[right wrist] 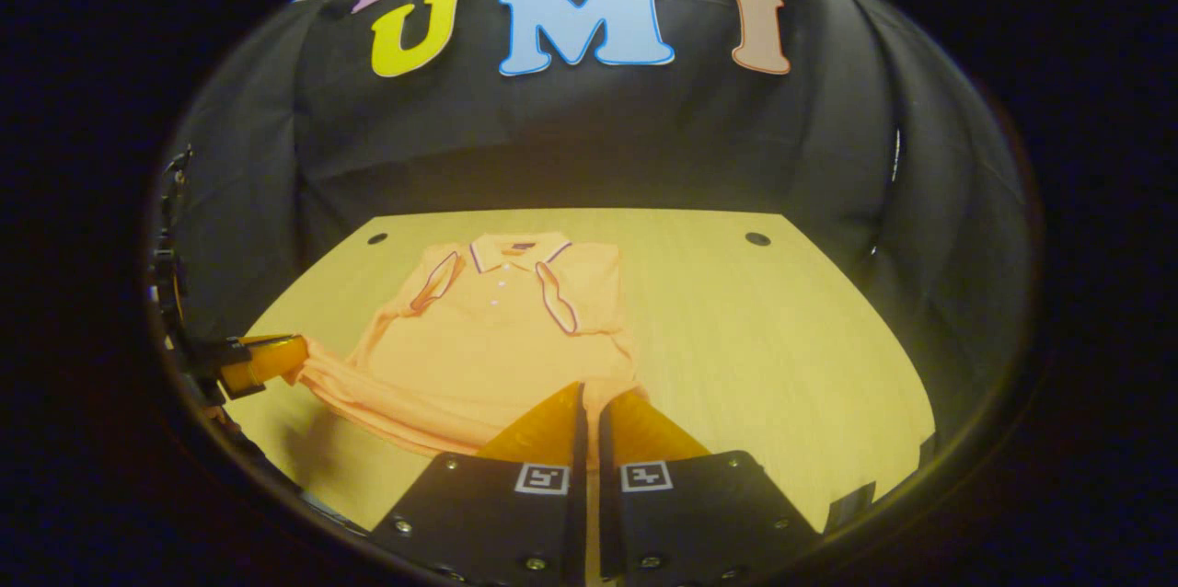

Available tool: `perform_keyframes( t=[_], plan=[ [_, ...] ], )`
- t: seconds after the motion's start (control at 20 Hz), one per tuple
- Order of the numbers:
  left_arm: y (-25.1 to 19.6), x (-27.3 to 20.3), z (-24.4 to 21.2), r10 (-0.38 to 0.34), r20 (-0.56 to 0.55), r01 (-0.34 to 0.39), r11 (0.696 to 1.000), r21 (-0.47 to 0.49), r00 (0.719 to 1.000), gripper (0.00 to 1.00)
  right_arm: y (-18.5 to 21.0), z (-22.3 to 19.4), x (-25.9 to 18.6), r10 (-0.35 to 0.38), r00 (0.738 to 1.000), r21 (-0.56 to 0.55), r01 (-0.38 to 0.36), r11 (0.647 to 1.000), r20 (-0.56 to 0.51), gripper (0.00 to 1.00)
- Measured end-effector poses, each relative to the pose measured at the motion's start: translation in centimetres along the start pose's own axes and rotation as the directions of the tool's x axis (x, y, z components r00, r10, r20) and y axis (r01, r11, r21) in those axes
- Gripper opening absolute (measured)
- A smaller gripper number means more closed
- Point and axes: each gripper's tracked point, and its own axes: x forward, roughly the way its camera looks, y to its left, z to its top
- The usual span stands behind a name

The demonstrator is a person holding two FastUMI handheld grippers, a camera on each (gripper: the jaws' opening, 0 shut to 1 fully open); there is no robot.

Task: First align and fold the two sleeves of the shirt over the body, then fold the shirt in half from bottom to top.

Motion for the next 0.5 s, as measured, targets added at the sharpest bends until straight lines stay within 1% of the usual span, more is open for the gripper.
perform_keyframes(
  t=[0.35, 0.5],
  plan=[
    [0.1, 7.0, 4.6, -0.043, 0.005, 0.043, 0.999, 0.031, 0.999, 0.08, -0.2, 4.6, 5.6, -0.045, 0.999, 0.006, 0.045, 0.999, 0.01, 0.06],
    [-0.1, 10.1, 6.7, -0.068, 0.009, 0.067, 0.997, 0.028, 0.998, 0.08, -0.7, 6.3, 8.0, -0.077, 0.997, -0.02, 0.078, 0.997, 0.008, 0.06]
  ],
)
